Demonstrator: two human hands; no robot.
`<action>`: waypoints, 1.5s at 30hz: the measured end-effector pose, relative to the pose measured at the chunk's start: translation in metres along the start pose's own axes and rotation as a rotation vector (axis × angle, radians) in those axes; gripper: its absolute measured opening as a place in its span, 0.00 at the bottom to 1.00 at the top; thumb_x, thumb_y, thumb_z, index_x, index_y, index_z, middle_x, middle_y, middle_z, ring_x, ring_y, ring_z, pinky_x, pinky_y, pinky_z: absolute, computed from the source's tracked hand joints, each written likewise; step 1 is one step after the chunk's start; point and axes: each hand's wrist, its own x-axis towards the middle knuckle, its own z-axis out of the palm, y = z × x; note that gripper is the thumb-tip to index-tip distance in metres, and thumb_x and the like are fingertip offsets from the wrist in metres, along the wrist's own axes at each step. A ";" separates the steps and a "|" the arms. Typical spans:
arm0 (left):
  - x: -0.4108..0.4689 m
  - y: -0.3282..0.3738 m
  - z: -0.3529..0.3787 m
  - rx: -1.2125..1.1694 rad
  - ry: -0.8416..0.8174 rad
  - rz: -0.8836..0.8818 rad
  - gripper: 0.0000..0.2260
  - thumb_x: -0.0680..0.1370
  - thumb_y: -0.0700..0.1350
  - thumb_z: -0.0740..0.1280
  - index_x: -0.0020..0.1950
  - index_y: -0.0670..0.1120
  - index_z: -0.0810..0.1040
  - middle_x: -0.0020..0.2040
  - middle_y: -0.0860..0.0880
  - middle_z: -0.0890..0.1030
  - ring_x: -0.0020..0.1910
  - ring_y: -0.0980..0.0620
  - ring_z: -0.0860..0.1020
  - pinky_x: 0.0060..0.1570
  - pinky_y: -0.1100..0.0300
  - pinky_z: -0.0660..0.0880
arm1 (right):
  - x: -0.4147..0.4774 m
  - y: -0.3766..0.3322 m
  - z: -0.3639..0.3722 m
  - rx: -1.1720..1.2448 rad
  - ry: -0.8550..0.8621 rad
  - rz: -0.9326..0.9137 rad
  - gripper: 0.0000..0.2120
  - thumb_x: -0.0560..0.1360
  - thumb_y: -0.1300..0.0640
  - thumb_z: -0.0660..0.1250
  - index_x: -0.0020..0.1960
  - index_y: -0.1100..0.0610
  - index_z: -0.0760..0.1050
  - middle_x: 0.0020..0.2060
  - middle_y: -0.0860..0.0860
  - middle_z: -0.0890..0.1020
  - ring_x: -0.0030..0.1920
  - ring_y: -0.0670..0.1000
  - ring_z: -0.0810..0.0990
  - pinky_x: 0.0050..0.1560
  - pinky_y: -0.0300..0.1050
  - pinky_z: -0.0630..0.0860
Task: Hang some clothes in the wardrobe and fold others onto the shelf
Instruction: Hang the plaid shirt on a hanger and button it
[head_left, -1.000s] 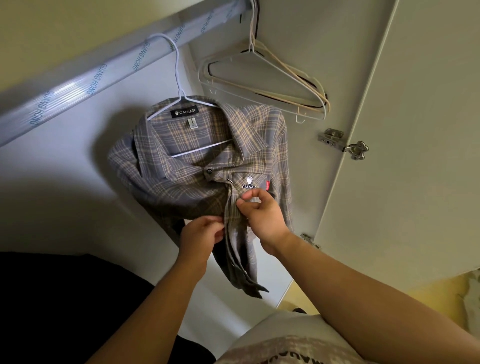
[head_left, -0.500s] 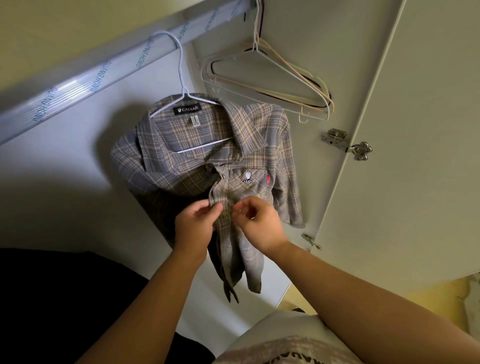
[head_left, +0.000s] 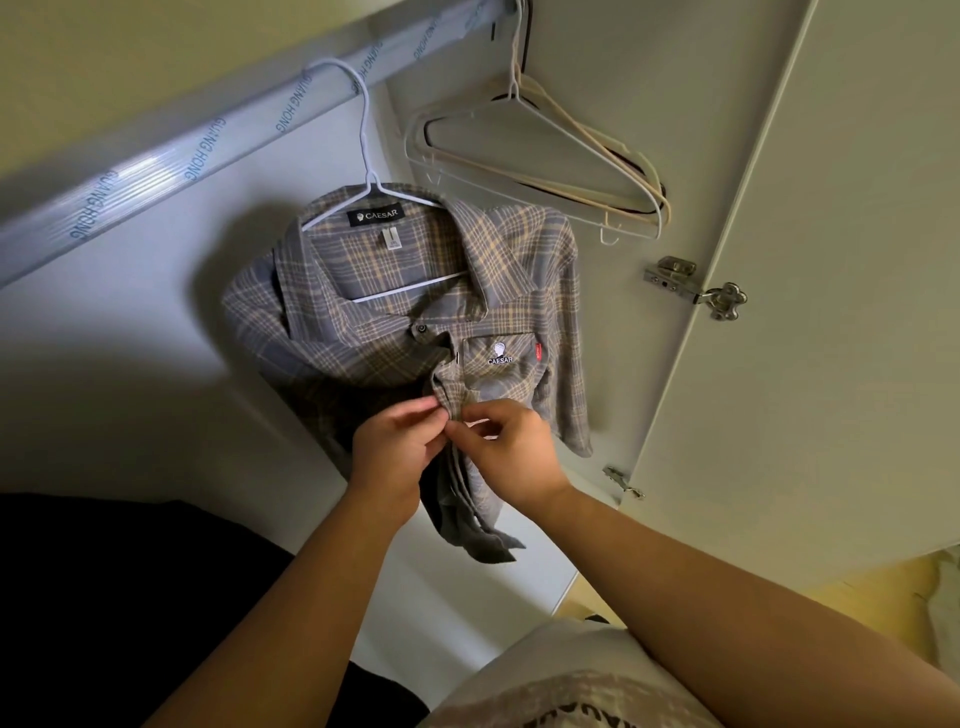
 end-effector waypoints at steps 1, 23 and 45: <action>0.001 -0.001 -0.001 0.016 0.001 -0.011 0.08 0.78 0.32 0.67 0.53 0.42 0.82 0.47 0.44 0.85 0.47 0.50 0.85 0.47 0.62 0.81 | 0.000 0.001 0.000 -0.017 0.006 -0.023 0.05 0.74 0.52 0.74 0.48 0.52 0.84 0.42 0.44 0.82 0.42 0.41 0.81 0.46 0.35 0.77; 0.008 -0.001 -0.008 0.292 0.037 0.030 0.03 0.78 0.42 0.72 0.48 0.43 0.81 0.46 0.44 0.85 0.50 0.47 0.84 0.51 0.55 0.81 | 0.008 0.005 -0.008 0.392 0.006 0.345 0.04 0.77 0.56 0.71 0.47 0.57 0.79 0.40 0.53 0.82 0.40 0.50 0.80 0.44 0.49 0.79; -0.003 0.002 -0.010 0.837 0.081 0.361 0.07 0.72 0.41 0.76 0.39 0.47 0.79 0.30 0.52 0.76 0.31 0.55 0.76 0.32 0.64 0.69 | 0.004 0.008 -0.012 0.482 0.006 0.438 0.07 0.78 0.57 0.70 0.45 0.61 0.82 0.37 0.54 0.83 0.38 0.49 0.80 0.39 0.42 0.78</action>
